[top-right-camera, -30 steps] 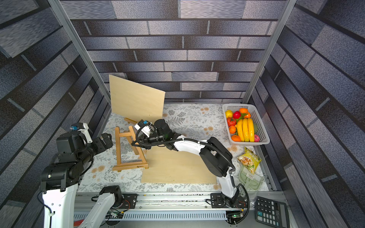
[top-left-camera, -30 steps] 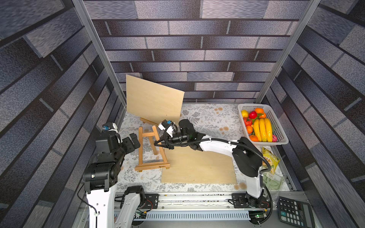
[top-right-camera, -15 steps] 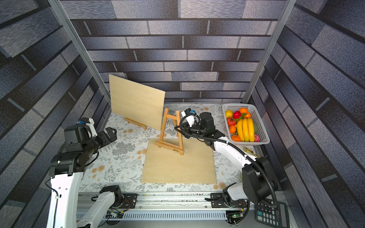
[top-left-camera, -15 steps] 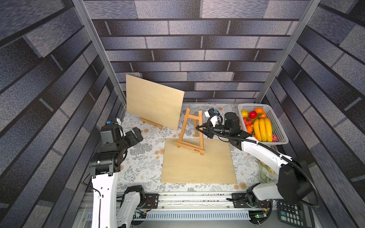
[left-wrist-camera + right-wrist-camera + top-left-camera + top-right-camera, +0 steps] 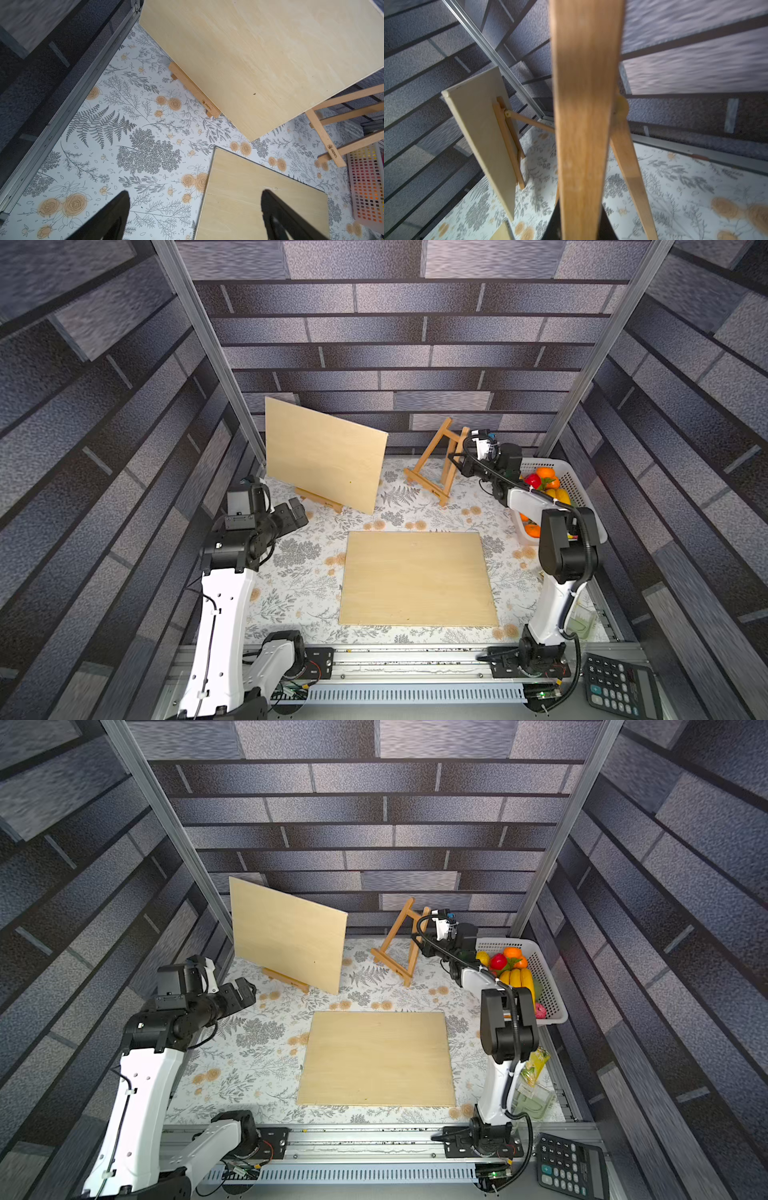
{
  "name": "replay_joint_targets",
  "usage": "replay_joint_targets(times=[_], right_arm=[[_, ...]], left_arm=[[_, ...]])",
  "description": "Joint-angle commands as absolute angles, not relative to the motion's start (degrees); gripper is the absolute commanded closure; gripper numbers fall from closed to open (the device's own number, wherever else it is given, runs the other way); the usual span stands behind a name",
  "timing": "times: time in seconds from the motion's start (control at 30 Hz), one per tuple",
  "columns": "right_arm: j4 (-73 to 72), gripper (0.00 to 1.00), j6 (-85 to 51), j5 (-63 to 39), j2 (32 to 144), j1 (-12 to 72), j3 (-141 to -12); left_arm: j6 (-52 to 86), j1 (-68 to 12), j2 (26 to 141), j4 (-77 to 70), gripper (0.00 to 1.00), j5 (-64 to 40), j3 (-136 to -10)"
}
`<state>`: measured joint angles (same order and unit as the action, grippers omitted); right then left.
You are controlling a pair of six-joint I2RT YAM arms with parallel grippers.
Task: Assemble the easel
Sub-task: Place the easel at the center of the board.
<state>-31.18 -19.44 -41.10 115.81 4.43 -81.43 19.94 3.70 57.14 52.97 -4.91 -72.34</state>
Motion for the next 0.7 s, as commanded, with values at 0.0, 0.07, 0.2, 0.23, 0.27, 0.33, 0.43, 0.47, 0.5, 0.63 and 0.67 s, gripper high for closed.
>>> replay_joint_targets(times=[0.0,0.07,0.2,0.23,0.27,0.33,0.43,0.47,0.5,0.63,0.67], right_arm=[[-38.5,1.0,-20.9,-43.4,120.6,3.3,-89.2],[-34.9,1.0,-18.0,-44.6,123.2,3.3,-93.5],[-33.5,1.0,-16.5,-46.6,126.2,3.4,-95.8],[-33.5,1.0,-16.7,-46.8,126.4,3.5,-95.2],[-33.9,1.0,-16.7,-47.6,126.6,3.8,-94.3],[-33.3,1.0,-16.2,-48.9,126.5,4.6,-92.6],[-33.7,1.0,-16.0,-50.4,125.7,5.4,-88.3],[-34.4,1.0,-16.5,-50.8,125.5,5.5,-86.6],[-35.4,1.0,-17.0,-51.3,125.1,5.5,-85.2],[-33.2,1.0,-15.0,-53.6,123.7,5.4,-81.0],[-32.5,1.0,-14.2,-54.0,123.4,5.5,-80.3]], left_arm=[[19.3,2.3,58.8,55.3,0.0,-2.5,-75.5],[19.5,1.3,59.8,55.2,0.0,-1.6,-75.9],[20.4,-0.5,60.8,54.5,0.0,-0.2,-75.6],[20.6,-1.0,60.7,54.3,0.0,0.1,-75.3],[20.8,-1.5,60.6,54.1,0.0,0.5,-75.1],[21.1,-2.0,60.3,53.9,0.0,1.1,-74.4],[21.3,-2.1,59.4,53.8,0.0,1.3,-73.3],[21.3,-2.1,59.1,53.9,0.0,1.3,-73.1],[21.1,-2.1,58.8,54.0,0.0,1.3,-72.8],[19.7,-2.1,58.1,55.0,0.0,1.5,-72.8],[19.3,-2.1,57.9,55.2,0.0,1.5,-72.7]])
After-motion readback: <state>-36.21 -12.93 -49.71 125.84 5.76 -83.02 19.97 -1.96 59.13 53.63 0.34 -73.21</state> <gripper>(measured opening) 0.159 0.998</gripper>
